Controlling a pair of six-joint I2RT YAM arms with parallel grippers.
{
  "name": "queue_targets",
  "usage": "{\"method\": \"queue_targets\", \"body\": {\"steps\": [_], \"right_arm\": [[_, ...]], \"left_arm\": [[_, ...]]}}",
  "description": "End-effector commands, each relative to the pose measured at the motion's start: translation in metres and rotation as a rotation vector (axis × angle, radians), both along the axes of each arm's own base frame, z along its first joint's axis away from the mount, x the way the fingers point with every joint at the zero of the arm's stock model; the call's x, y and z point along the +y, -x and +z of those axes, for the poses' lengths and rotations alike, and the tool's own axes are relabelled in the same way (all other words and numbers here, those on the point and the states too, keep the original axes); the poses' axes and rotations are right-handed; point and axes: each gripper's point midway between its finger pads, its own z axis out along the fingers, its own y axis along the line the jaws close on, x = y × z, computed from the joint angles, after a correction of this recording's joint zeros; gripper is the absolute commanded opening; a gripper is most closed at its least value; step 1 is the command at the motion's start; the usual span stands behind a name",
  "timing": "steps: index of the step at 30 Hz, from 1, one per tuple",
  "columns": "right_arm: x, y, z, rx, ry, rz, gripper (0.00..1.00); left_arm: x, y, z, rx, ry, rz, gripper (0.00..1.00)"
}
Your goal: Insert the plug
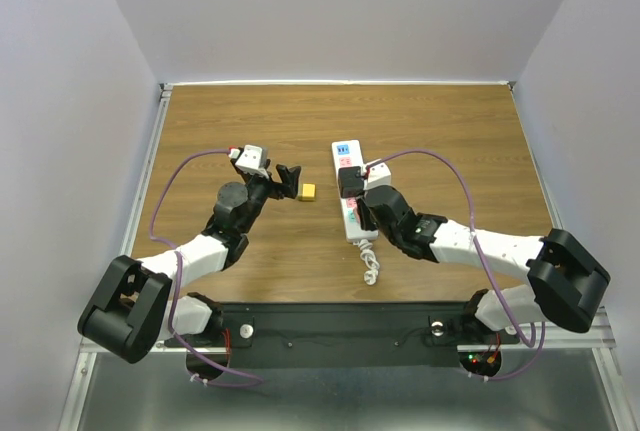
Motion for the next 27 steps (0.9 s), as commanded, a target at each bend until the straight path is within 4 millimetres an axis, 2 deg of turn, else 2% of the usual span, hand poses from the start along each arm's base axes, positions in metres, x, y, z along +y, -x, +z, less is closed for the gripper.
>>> {"method": "queue_targets", "body": {"steps": [1, 9, 23, 27], "right_arm": [[0.009, -0.008, 0.025, -0.042, -0.049, -0.024, 0.0], [0.005, -0.013, 0.022, -0.05, -0.019, -0.062, 0.0], [0.012, -0.013, 0.013, -0.015, 0.0, -0.049, 0.0], [0.017, -0.012, 0.02, -0.028, -0.005, -0.056, 0.0]], "left_arm": [[0.002, -0.001, 0.016, -0.061, 0.018, 0.0, 0.94], [0.004, 0.001, 0.017, -0.065, 0.021, 0.0, 0.93], [0.005, 0.0, 0.017, -0.065, 0.024, 0.001, 0.94], [0.006, 0.0, 0.017, -0.066, 0.027, 0.002, 0.93]]}}
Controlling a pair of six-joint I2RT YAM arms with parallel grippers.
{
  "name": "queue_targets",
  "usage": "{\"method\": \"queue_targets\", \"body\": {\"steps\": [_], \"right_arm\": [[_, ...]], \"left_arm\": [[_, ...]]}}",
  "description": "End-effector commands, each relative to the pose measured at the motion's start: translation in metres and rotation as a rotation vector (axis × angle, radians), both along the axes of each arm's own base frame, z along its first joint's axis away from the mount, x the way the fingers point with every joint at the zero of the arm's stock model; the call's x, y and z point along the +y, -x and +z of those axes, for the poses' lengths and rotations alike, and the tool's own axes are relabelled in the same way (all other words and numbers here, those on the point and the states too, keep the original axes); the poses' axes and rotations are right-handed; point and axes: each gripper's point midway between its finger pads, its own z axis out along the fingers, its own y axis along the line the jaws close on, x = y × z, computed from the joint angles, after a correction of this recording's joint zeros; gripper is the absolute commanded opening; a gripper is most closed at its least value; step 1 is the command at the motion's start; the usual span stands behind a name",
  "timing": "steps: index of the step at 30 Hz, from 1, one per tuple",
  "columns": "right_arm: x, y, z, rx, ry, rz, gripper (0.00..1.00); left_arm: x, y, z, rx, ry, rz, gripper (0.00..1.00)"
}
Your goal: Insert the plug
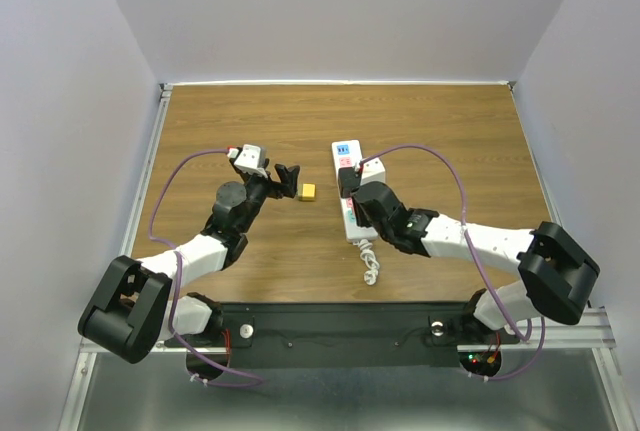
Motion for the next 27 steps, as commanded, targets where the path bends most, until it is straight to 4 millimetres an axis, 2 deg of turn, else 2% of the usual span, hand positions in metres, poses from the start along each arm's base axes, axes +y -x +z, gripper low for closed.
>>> {"method": "queue_targets", "body": {"steps": [1, 13, 27], "right_arm": [[0.01, 0.001, 0.017, -0.021, -0.013, -0.011, 0.0], [0.007, 0.003, 0.028, -0.047, -0.005, -0.041, 0.0], [0.007, -0.003, 0.019, -0.045, 0.024, -0.07, 0.0]], "left_arm": [[0.002, 0.002, 0.017, -0.064, 0.026, -0.003, 0.94], [0.004, 0.003, 0.017, -0.066, 0.03, 0.0, 0.94], [0.006, 0.003, 0.017, -0.067, 0.031, 0.003, 0.93]]}}
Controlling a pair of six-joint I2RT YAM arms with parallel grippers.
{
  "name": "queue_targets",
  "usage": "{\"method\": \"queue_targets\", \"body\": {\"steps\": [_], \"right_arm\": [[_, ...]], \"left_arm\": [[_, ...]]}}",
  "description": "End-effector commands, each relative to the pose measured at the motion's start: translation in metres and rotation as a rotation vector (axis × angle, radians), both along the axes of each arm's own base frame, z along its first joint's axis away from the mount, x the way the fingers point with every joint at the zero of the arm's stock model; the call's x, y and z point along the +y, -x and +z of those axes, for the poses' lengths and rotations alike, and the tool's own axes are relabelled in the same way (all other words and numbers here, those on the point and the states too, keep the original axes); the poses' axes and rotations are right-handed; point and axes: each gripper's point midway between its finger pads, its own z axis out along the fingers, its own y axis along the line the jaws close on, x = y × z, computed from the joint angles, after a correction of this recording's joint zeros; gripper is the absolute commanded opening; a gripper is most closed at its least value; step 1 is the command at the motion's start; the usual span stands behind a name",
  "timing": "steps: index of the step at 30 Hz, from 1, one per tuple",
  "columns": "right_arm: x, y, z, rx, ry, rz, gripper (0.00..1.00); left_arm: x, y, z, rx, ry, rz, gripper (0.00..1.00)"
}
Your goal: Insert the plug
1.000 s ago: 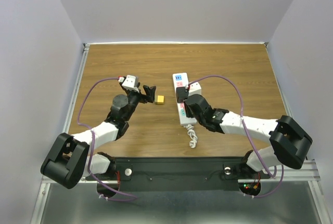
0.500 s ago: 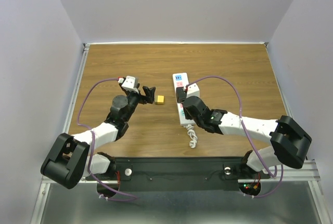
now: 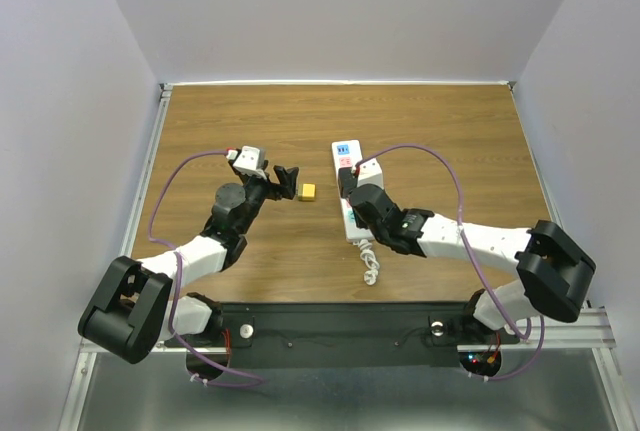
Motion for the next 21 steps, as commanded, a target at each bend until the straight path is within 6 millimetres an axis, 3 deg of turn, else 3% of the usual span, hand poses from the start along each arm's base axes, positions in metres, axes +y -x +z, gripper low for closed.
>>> {"method": "queue_targets", "body": {"steps": [1, 13, 21], "right_arm": [[0.01, -0.01, 0.015, -0.041, -0.035, -0.031, 0.0], [0.008, -0.012, 0.006, -0.034, -0.004, -0.049, 0.0], [0.008, -0.014, -0.014, -0.007, 0.029, -0.074, 0.01]], "left_arm": [[0.003, 0.002, 0.022, -0.073, 0.032, 0.0, 0.93], [0.003, 0.002, 0.022, -0.073, 0.033, 0.002, 0.94], [0.0, 0.004, 0.021, -0.073, 0.032, -0.024, 0.94]]}}
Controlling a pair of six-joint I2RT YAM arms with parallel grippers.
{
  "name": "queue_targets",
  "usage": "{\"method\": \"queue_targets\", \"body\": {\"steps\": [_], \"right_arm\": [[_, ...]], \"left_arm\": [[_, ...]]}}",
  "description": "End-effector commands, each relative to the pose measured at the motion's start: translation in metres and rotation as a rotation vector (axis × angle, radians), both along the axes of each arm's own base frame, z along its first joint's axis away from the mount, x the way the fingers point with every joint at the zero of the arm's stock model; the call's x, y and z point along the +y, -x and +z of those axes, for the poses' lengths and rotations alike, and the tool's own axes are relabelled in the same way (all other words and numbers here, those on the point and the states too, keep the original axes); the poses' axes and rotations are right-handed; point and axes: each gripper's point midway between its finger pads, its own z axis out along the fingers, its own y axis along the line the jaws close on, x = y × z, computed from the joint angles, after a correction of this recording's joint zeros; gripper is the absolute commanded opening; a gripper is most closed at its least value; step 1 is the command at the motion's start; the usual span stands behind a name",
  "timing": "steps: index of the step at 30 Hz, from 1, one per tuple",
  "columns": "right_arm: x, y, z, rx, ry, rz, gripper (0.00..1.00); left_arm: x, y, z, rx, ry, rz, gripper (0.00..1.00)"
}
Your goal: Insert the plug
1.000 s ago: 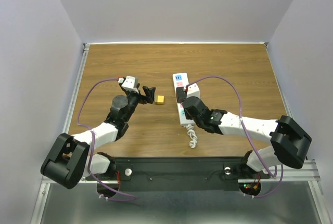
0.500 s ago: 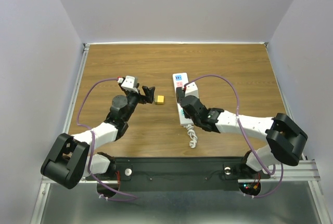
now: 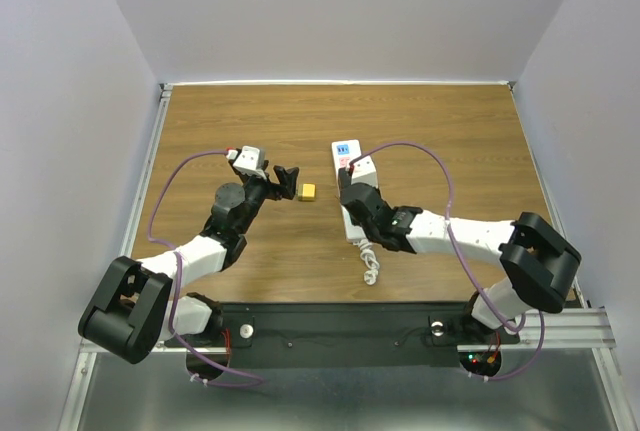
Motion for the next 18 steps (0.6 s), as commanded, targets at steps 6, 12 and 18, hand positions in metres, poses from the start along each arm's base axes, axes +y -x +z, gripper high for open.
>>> {"method": "queue_targets", "body": {"steps": [6, 12, 18], "right_arm": [[-0.004, 0.004, -0.026, 0.031, 0.024, -0.05, 0.01], [-0.017, 0.014, -0.043, 0.05, 0.038, -0.087, 0.0], [-0.023, 0.028, -0.061, 0.066, 0.059, -0.103, 0.01]], "left_arm": [[0.001, 0.004, 0.021, -0.073, 0.032, -0.011, 0.93], [0.001, 0.004, 0.022, -0.075, 0.036, -0.012, 0.94], [0.002, 0.004, 0.022, -0.077, 0.036, -0.011, 0.93]]}}
